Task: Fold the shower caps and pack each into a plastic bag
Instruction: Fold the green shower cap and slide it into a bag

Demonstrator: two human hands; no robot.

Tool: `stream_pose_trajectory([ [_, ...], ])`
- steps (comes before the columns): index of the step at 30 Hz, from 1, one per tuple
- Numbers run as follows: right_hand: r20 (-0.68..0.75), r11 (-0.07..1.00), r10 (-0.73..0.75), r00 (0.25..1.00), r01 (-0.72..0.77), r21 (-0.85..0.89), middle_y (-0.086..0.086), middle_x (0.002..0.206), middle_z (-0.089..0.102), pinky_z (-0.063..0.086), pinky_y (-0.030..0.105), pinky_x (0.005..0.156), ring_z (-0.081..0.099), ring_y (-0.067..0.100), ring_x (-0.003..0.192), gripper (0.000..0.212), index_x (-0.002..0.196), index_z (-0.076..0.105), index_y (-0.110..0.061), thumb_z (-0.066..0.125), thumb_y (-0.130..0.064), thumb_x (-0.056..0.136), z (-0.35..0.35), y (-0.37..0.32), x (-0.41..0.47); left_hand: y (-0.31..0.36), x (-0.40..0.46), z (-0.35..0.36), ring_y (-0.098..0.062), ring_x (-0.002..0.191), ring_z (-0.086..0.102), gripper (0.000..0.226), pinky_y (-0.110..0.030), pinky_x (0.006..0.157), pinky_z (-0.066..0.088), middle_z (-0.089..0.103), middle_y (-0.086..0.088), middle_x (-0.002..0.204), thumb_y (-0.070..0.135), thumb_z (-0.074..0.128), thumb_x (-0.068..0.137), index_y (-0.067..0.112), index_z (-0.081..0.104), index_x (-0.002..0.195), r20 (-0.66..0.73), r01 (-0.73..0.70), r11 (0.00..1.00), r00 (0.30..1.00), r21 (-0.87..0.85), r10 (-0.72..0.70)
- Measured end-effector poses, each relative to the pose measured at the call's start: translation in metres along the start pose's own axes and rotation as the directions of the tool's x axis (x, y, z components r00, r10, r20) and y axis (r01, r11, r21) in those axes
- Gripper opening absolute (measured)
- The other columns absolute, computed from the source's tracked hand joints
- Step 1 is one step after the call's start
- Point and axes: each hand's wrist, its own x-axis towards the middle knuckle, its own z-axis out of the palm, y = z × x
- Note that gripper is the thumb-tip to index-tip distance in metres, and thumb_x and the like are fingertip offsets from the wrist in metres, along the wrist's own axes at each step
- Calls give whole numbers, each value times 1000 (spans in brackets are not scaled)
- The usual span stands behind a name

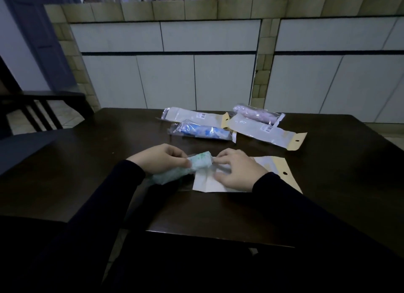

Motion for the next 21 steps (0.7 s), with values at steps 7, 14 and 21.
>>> stream_pose_trajectory([
  [7, -91, 994, 93, 992, -97, -41, -14, 124, 48, 30, 39, 99, 37, 11, 122, 52, 122, 63, -37, 55, -67, 81, 3, 11, 12, -5, 21, -2, -6, 82, 61, 14, -36, 95, 46, 71, 13, 88, 45, 70, 79, 32, 73, 85, 29, -48, 998, 998, -45, 49],
  [14, -242, 982, 132, 961, -95, 161, -19, 116, 54, 31, 39, 101, 43, 9, 116, 35, 109, 71, -34, 51, -56, 90, 12, 24, 20, -7, 39, -14, -7, 84, 63, 23, -32, 91, 46, 72, 11, 94, 52, 66, 76, 35, 73, 90, 70, -47, 998, 996, -51, 50],
  [21, -315, 904, 147, 937, 2, 427, -20, 117, 53, 34, 5, 83, 45, -3, 108, 29, 112, 71, -27, 57, -42, 91, 11, 22, 17, -22, 41, -22, -10, 84, 63, 41, -28, 86, 46, 74, 1, 92, 53, 72, 58, 25, 76, 88, 127, -120, 972, 981, -200, 147],
])
